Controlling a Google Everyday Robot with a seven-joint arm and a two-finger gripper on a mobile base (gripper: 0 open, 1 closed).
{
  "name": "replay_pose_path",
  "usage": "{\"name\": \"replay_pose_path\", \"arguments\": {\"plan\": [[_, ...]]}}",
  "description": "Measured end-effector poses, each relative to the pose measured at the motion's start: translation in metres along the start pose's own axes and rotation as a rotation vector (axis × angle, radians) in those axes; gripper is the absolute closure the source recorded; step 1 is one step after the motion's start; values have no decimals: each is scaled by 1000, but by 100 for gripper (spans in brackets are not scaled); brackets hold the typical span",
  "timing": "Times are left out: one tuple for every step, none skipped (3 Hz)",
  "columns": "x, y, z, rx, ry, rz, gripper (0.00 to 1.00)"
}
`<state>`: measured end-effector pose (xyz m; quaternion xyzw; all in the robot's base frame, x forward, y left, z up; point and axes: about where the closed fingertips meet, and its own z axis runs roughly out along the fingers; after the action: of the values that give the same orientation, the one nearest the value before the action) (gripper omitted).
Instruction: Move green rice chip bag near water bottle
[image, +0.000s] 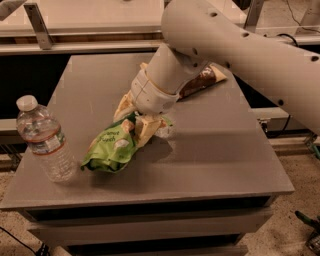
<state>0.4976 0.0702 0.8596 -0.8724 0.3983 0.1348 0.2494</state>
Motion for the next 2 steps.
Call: {"name": "replay_pose_path", "arguments": {"plan": [[-6,0,7,-10,-20,-20,100],[-7,0,7,-11,-19,-21,82]]}}
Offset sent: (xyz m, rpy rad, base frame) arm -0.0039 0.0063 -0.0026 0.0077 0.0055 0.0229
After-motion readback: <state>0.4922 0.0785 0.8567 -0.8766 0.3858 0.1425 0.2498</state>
